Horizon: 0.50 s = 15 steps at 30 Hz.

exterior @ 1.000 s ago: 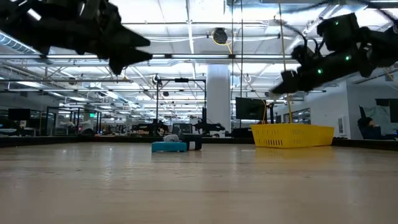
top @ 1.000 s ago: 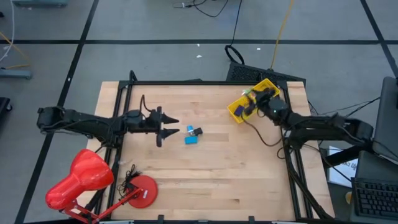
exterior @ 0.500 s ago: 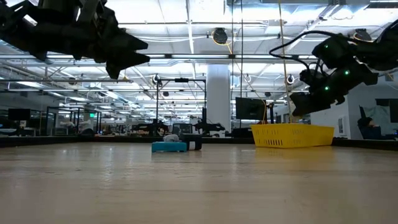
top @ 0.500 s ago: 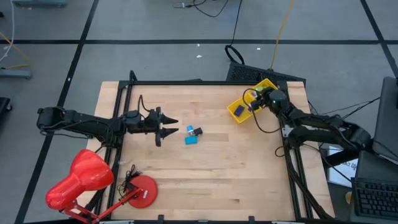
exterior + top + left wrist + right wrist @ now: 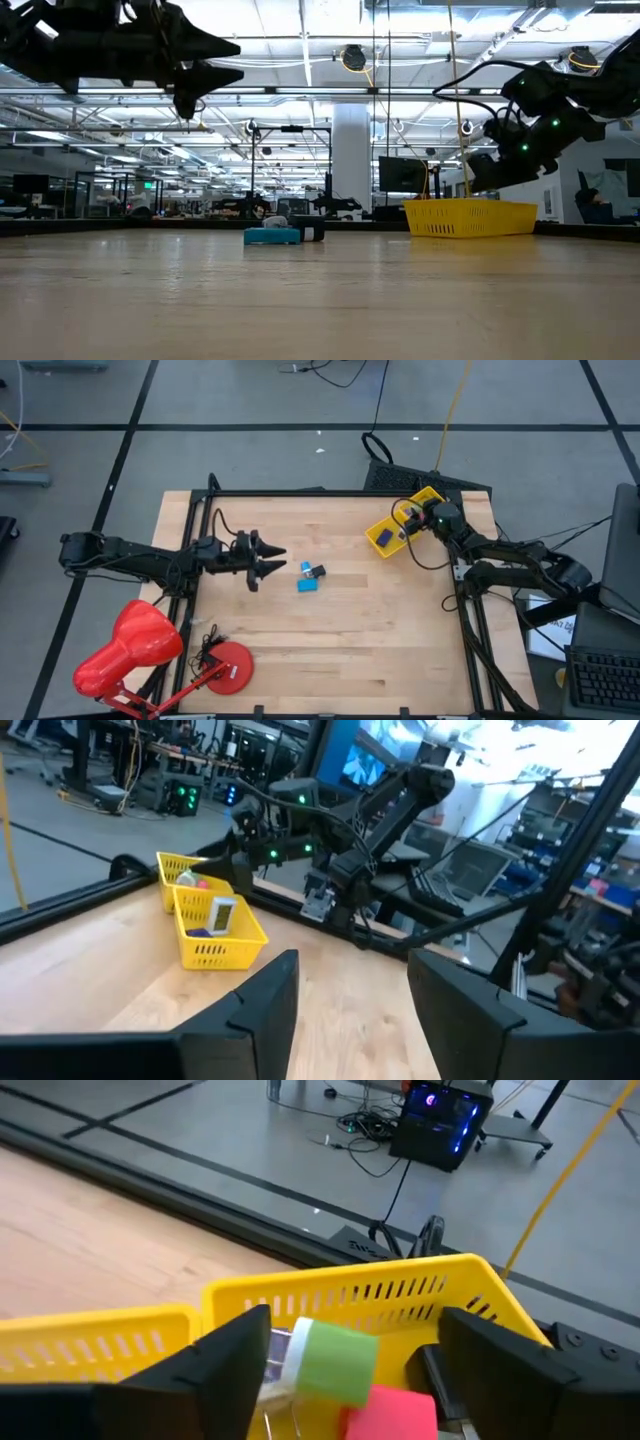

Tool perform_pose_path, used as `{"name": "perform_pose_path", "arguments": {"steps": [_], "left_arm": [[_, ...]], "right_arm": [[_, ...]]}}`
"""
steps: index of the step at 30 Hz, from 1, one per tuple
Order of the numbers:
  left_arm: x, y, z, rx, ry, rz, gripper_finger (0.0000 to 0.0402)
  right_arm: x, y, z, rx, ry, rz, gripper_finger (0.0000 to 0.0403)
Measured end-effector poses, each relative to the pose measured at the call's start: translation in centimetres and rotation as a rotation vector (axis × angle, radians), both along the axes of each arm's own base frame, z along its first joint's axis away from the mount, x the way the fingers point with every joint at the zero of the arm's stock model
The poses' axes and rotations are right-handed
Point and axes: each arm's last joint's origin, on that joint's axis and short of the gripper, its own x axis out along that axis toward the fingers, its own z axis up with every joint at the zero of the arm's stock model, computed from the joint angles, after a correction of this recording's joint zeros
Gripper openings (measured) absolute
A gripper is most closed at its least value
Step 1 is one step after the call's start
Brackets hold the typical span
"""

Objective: Pick & Place Office items
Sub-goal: Put the blue charger adapter into the top yellow basket

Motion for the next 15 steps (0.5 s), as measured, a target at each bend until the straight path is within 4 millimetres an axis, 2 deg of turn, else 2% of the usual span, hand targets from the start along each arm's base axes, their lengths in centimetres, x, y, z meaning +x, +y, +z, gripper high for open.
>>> {"name": "perform_pose_path", "arguments": {"steps": [3,7,15], "left_arm": [[0.0,0.1,0.0,0.005,-0.002,0.030,0.0197],[0.0,0.2,0.0,0.046,0.001,0.065,0.0208],[0.1,-0.2,-0.1,0.015,0.005,0.049,0.0225]], "right_arm": [[0.0,0.0,0.1,-0.002,-0.025,-0.007,0.0296],[0.1,-0.1,0.2,-0.006,-0.057,0.003,0.0303],[1.0,0.1,1.1,0.010,-0.246,0.227,0.0290]]}}
